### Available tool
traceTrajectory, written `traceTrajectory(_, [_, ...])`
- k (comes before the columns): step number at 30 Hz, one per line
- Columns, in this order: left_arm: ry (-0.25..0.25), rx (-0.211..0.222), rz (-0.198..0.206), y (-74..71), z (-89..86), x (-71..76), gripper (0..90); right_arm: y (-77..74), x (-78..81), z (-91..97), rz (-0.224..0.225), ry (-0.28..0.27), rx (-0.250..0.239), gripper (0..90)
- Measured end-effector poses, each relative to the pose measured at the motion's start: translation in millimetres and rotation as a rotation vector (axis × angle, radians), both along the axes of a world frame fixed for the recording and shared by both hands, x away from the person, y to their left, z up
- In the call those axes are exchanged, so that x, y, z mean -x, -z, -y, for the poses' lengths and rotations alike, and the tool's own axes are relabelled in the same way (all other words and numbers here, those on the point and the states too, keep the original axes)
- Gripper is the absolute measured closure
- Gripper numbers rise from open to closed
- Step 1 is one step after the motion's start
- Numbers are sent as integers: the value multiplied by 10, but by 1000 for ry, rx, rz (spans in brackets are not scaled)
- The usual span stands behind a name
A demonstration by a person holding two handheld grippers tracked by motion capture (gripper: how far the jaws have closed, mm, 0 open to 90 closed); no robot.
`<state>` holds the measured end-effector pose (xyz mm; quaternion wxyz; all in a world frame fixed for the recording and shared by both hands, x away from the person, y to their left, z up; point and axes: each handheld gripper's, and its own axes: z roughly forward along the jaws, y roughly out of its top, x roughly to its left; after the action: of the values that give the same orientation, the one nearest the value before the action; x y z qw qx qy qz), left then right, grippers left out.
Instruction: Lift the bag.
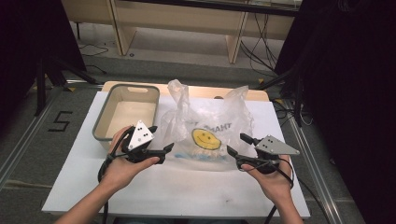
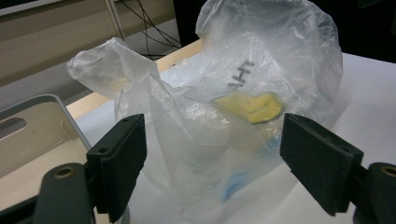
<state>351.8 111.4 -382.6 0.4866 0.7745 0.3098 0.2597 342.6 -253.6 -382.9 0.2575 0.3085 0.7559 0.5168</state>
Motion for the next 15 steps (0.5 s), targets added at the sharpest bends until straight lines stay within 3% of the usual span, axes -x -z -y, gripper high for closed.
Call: traceTrajectory(15, [26,-23,-27,110,-92,56,232,113,37,-9,-37,-42,-6,348])
